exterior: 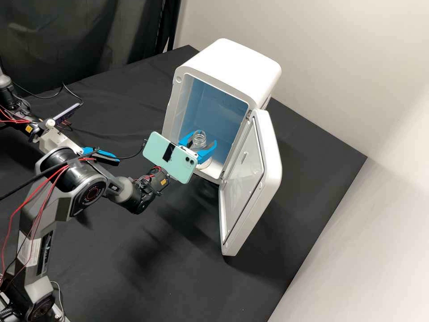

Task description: Place the flask in the incubator

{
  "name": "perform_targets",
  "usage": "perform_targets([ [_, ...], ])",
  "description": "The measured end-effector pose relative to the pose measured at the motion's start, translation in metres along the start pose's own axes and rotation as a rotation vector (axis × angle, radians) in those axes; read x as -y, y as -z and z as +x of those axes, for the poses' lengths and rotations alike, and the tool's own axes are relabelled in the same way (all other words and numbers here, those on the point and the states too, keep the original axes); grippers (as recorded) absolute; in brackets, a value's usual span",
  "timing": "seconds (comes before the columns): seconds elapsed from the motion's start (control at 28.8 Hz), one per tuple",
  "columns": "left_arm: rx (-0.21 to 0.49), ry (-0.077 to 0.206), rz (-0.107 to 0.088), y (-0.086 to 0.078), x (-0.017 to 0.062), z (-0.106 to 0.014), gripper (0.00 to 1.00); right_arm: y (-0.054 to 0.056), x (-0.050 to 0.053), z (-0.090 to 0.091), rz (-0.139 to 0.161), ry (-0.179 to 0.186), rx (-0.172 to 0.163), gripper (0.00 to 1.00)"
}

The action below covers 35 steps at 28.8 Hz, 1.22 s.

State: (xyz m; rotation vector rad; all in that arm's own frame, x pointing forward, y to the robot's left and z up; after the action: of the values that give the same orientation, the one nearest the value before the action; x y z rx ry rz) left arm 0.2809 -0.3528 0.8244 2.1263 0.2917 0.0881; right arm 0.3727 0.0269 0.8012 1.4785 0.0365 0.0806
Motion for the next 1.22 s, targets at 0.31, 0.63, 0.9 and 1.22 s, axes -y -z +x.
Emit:
perform_targets([
  [0.31, 0.000, -0.001, 0.000, 0.000, -0.0003, 0.000, 1.00, 0.007, 0.005, 0.030, 0.019, 0.009, 0.033, 0.00],
  [0.63, 0.000, -0.001, 0.000, 0.000, -0.0003, 0.000, 1.00, 0.025, 0.002, 0.058, 0.028, 0.001, 0.032, 0.00],
  [0.9, 0.002, -0.001, 0.001, 0.000, -0.0003, 0.000, 1.00, 0.040, 0.001, 0.079, 0.042, -0.024, 0.034, 0.00],
  [1.22, 0.005, 0.000, 0.003, -0.001, -0.0002, 0.000, 1.00, 0.036, 0.009, 0.111, 0.029, 0.016, 0.096, 0.00],
])
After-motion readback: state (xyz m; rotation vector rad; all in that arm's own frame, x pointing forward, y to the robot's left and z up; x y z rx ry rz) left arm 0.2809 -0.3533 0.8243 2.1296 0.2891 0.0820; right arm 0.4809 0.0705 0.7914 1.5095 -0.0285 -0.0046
